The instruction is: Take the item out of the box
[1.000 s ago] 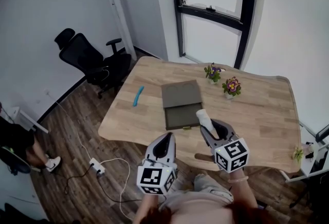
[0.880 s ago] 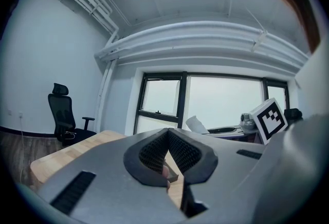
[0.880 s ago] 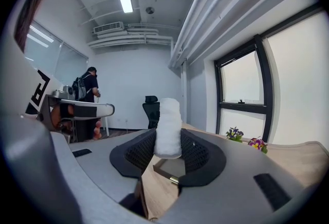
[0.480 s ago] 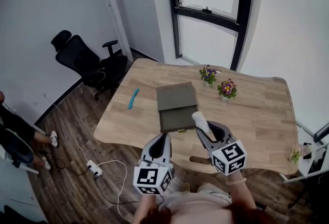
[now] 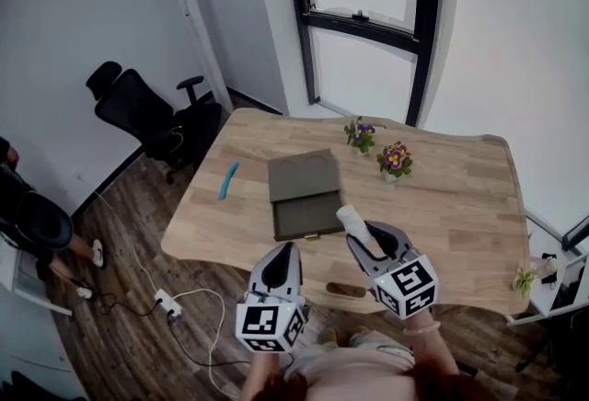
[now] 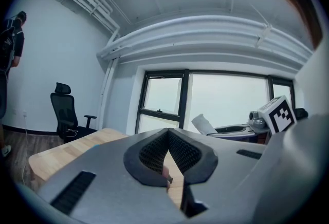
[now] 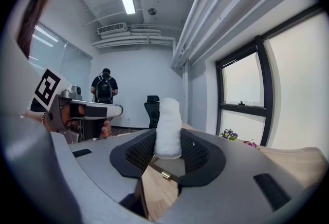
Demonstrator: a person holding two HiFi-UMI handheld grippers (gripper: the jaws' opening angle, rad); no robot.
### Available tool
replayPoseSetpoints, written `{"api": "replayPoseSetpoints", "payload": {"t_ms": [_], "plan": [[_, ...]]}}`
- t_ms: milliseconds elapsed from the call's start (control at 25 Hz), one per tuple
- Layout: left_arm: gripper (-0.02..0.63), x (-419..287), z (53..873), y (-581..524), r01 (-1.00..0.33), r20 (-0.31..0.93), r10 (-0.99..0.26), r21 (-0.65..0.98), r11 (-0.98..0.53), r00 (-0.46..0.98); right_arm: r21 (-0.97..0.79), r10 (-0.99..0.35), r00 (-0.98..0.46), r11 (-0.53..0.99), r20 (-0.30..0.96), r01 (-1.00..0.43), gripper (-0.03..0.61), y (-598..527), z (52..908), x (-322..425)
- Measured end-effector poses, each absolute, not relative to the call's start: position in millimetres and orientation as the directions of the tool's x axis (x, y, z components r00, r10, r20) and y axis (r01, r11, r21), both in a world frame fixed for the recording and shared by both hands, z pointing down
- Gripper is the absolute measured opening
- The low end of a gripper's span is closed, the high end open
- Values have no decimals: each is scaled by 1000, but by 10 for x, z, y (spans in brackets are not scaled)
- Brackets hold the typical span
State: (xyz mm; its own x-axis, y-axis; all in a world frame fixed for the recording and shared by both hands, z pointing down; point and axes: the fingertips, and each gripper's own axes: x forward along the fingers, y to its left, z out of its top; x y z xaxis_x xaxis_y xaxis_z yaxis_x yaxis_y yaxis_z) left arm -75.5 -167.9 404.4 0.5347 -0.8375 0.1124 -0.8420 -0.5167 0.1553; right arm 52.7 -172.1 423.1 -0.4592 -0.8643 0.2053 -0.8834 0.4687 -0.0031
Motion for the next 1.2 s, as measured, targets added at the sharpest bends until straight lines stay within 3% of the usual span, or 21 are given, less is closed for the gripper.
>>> {"api": "replayPoseSetpoints", "payload": {"t_ms": [1200], "plan": [[2,-125,4064,-1581,-835,145,-823,145,-531,549,-18,-837,-494,505,233,-863,137,-1458,4265,975]]}}
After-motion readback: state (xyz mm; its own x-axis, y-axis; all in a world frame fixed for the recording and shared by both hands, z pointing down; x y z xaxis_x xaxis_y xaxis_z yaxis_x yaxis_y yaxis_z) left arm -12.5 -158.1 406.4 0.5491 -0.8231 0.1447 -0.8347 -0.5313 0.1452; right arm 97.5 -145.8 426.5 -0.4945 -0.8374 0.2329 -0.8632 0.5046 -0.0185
